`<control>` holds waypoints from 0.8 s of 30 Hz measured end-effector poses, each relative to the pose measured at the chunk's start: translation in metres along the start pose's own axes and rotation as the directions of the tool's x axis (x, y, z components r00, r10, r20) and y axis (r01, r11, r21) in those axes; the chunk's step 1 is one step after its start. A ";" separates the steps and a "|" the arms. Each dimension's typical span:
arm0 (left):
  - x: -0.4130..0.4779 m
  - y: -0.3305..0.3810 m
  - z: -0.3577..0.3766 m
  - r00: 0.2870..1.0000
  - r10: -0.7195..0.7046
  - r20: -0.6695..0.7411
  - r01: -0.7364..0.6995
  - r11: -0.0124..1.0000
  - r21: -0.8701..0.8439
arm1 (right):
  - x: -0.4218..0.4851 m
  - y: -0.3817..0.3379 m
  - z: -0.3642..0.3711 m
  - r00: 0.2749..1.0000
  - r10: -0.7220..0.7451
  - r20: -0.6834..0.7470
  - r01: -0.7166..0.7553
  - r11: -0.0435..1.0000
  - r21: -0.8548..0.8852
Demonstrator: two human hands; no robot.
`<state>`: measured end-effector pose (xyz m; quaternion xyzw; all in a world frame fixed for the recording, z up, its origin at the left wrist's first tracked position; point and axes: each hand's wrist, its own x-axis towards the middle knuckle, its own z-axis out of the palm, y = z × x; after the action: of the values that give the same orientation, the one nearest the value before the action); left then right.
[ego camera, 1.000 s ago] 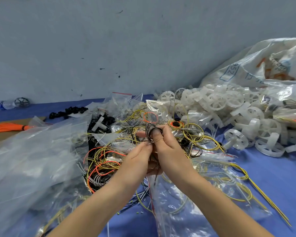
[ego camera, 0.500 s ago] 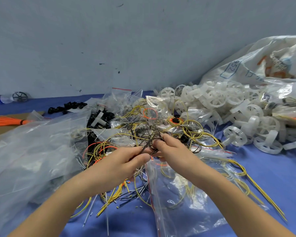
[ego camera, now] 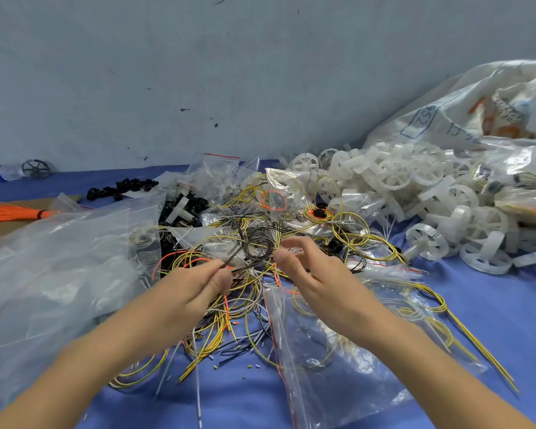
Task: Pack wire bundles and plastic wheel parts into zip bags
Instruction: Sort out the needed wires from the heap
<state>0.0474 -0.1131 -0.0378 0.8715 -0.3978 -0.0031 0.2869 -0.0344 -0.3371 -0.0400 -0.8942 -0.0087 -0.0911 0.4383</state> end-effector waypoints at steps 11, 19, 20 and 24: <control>-0.018 -0.006 -0.021 0.861 -0.191 0.472 0.416 0.799 -0.435 | -0.011 0.019 0.014 0.812 -0.489 0.320 0.578 0.594 -0.560; -0.019 0.027 -0.017 0.714 -0.136 0.687 0.469 0.821 -0.325 | -0.009 0.020 0.008 0.876 -0.475 0.087 0.454 0.750 -0.481; -0.018 0.033 -0.013 0.704 -0.137 0.697 0.461 0.834 -0.303 | -0.009 0.019 0.008 0.873 -0.484 0.057 0.452 0.761 -0.465; -0.007 0.058 0.013 0.772 -0.149 0.618 0.410 0.860 -0.304 | -0.010 0.012 0.011 0.845 -0.535 -0.019 0.472 0.761 -0.444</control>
<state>-0.0006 -0.1452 -0.0209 0.7959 -0.3173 -0.3953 0.3309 -0.0412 -0.3349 -0.0578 -0.9226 -0.1972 -0.2700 0.1924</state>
